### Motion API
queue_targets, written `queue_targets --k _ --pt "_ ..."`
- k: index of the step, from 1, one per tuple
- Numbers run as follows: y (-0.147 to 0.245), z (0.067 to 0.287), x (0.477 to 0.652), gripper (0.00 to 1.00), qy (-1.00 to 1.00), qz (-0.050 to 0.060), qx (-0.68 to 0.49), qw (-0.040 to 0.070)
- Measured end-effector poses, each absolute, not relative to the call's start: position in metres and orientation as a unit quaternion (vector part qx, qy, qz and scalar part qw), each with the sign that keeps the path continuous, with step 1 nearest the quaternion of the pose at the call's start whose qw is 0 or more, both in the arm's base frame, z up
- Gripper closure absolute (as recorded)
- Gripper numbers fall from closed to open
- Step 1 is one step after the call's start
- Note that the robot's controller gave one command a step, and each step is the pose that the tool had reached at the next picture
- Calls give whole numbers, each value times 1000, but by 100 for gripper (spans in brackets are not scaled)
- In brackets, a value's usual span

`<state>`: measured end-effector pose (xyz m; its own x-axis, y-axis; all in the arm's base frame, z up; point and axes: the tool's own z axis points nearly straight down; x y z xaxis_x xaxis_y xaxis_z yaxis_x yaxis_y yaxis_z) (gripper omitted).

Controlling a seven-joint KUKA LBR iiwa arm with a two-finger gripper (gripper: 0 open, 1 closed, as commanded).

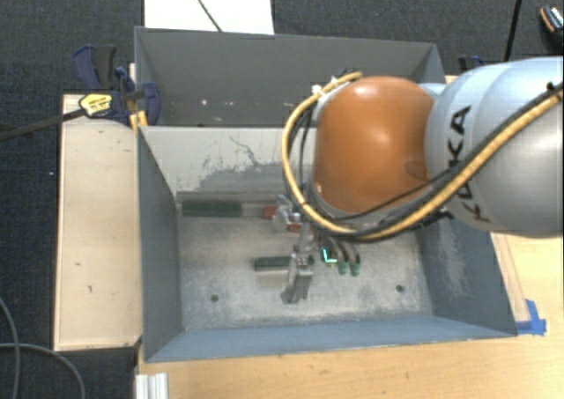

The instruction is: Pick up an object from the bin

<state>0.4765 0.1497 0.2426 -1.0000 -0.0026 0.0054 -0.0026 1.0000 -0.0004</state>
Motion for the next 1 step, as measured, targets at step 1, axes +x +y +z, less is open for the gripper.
queue_targets --k 1 --pt "131 129 499 0 -992 1 -128 2"
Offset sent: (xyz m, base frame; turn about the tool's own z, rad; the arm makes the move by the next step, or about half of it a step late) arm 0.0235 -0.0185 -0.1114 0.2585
